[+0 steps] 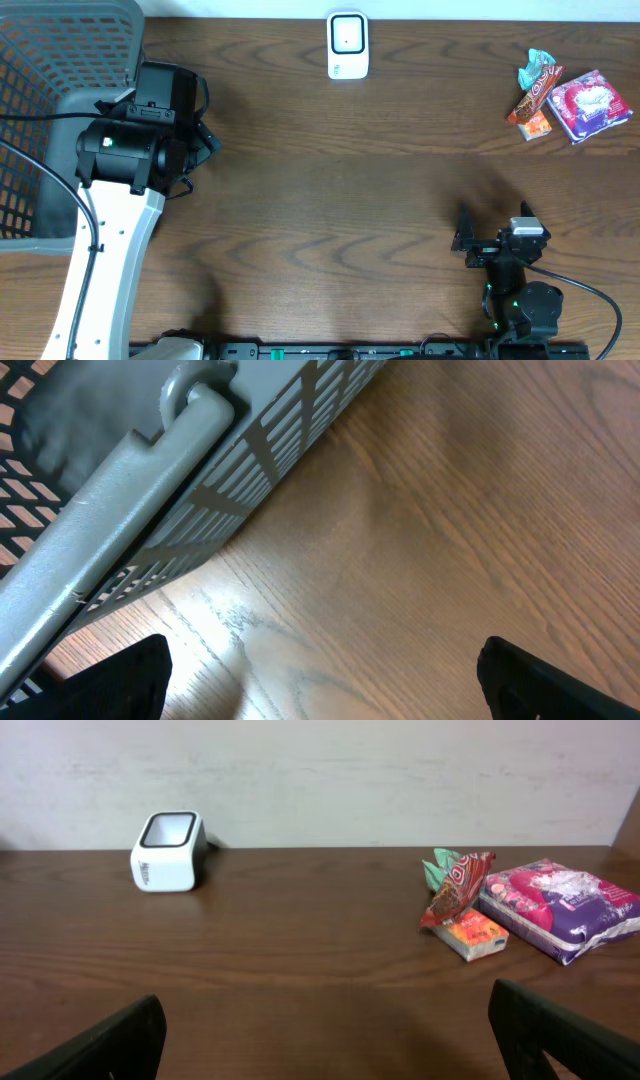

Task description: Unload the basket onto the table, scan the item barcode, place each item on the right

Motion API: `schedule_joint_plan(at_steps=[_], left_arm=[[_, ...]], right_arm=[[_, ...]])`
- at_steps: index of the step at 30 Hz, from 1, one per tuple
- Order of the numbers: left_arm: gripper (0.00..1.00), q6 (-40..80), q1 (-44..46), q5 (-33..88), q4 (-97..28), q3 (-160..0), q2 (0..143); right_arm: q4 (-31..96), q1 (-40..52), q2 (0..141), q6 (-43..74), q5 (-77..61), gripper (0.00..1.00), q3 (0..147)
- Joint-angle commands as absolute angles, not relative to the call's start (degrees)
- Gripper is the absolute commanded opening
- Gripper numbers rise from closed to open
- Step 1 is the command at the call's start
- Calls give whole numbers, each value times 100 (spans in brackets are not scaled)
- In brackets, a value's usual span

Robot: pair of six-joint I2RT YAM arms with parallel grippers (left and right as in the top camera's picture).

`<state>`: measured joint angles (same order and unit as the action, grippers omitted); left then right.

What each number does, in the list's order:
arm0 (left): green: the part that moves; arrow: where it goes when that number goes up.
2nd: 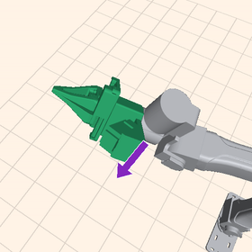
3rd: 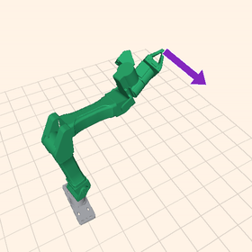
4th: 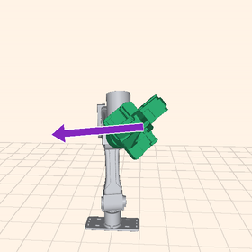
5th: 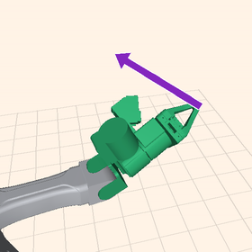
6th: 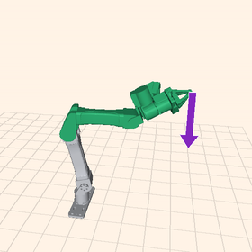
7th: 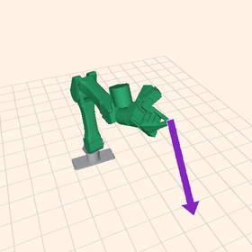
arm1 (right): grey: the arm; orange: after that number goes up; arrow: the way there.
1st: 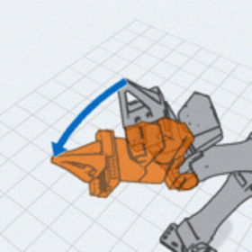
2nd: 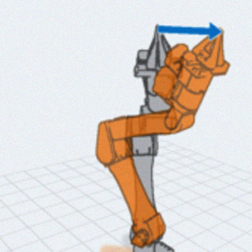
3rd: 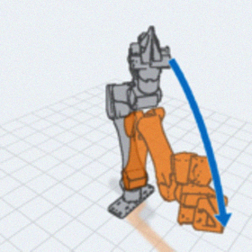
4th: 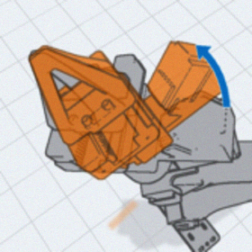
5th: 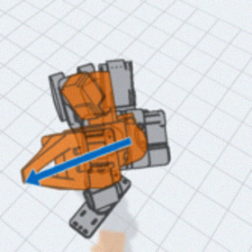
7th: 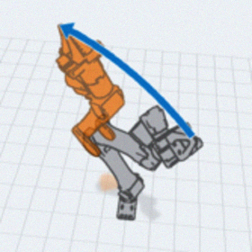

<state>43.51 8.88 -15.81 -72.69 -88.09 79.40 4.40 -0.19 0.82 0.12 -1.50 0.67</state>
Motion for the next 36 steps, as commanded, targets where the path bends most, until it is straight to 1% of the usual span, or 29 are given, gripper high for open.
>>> schedule_joint_plan(at_steps=[1,22,29,33,36], left_arm=[[98,4381,869,-1704,-7290,-8829,7898],[98,4381,869,-1704,-7288,-8829,7915],[98,4342,869,-1695,-7481,-8827,7863],[98,4292,869,-1728,-7397,-8586,7609],[98,3931,871,-1623,-7063,-8141,7312]], right_arm=[[427,8,30,-93,-80,99,32],[427,8,30,-93,-80,99,32],[427,8,30,-93,-80,99,32],[427,8,30,-93,-80,99,32],[427,8,30,-93,-80,99,32]])
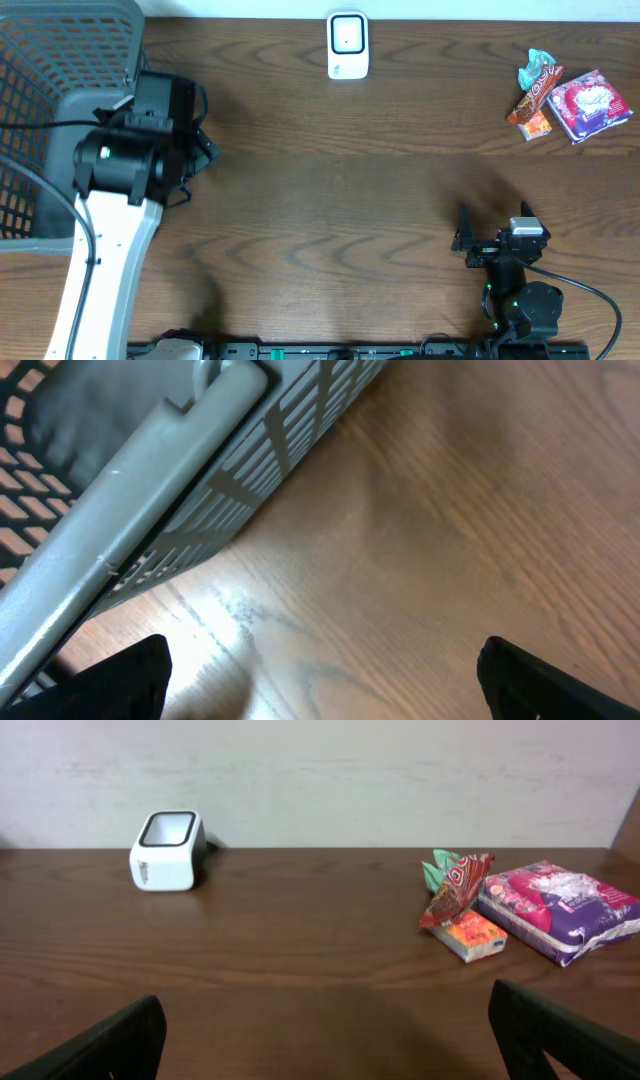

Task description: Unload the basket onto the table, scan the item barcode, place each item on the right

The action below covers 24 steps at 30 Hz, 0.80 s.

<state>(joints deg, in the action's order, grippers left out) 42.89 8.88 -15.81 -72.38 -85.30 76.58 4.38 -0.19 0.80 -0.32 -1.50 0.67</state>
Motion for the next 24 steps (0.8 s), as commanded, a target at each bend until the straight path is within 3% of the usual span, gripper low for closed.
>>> schedule_joint_plan(at_steps=[1,8,11,19,24], left_arm=[[98,3704,871,-1433,-6855,-7944,7181],[98,1448,880,757,-4670,-6593,5948],[98,1173,880,1326,-3955,-6016,5153],[98,908,709,1535,-3406,-4364,3015],[98,513,607,1542,-3365,-3732,2563]], right_arm=[[427,8,30,-91,-80,99,32],[427,8,32,-93,-78,99,32],[427,8,34,-93,-80,99,32],[427,8,34,-93,-78,99,32],[427,8,34,-93,-80,99,32]])
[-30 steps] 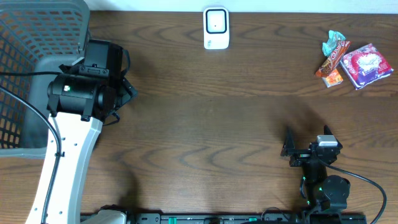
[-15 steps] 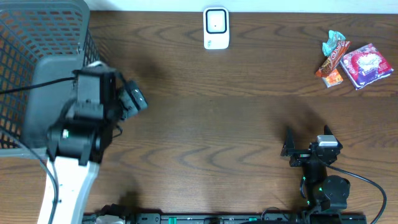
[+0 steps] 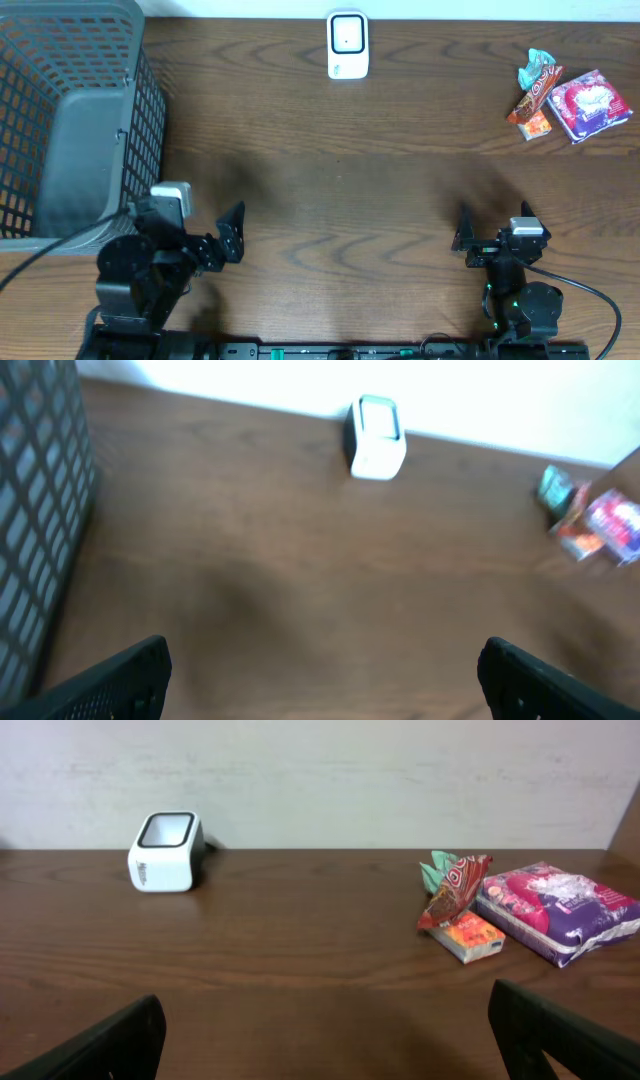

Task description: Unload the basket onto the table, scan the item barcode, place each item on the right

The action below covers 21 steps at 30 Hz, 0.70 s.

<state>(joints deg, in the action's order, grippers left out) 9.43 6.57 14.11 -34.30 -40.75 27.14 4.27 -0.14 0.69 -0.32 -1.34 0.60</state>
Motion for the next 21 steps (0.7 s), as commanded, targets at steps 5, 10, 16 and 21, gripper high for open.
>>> schedule_joint_plan(at_steps=[5,10,16,21], left_arm=[[98,515,582,1500,-3264,-3341,2292],[98,513,364,1498,-3028,-2950,1804],[98,517,23,1503,-2910,-2285,1175],[98,517,-213,1656,-2217,-1636,766]], right_arm=[[425,8,34,-93,-80,99,32],[427,8,34,-93,-80,99,32],[427,8,34,-93,-80,99,32],[427,8,34,-93,-80,99,32]])
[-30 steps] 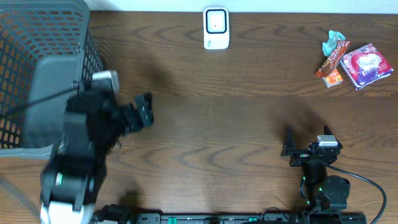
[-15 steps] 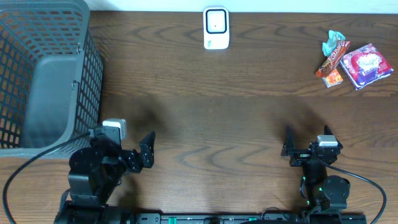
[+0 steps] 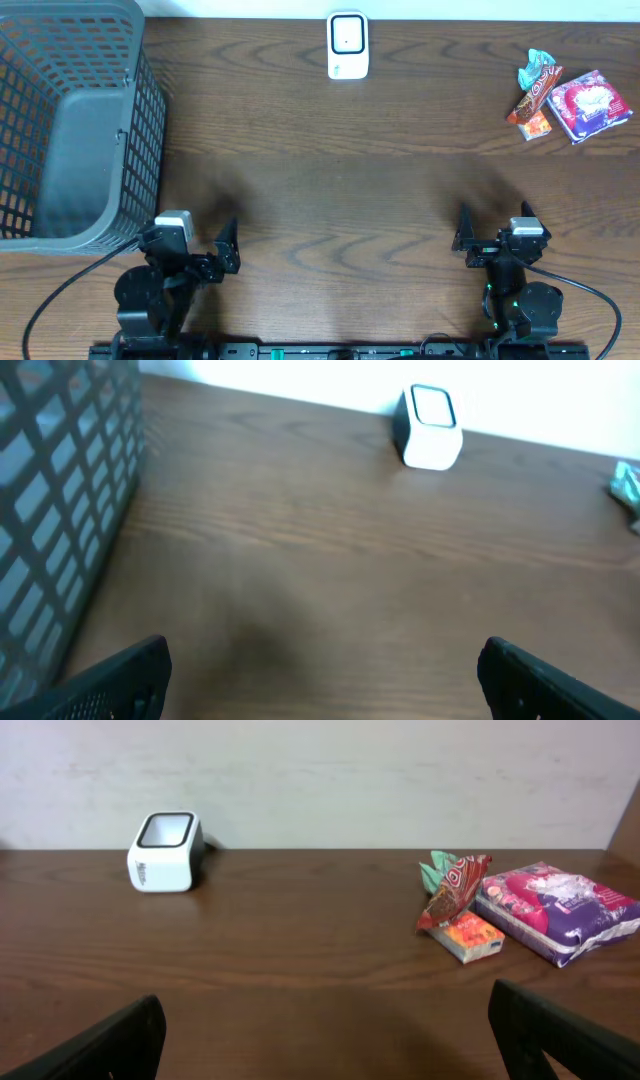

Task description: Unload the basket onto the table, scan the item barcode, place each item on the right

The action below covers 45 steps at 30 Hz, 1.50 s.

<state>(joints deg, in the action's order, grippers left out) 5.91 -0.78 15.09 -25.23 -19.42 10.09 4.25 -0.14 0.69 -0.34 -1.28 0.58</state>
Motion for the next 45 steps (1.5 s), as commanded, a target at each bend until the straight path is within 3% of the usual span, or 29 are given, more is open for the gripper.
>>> schedule_joint_plan(at_steps=[1,10,20,45], left_arm=[[98,517,-244,1671,-2071,-1514,687],[98,517,-272,1673,-458,-486,134],[98,515,-272,1619,239,-36,8],[98,19,-272,1146,-325,-21,8]], right_arm=[[427,8,34,-93,-78,99,32],[425,8,34,-93,-80,99,32],[425,8,34,-93,-78,99,32],[427,8,34,-91,-80,99,32]])
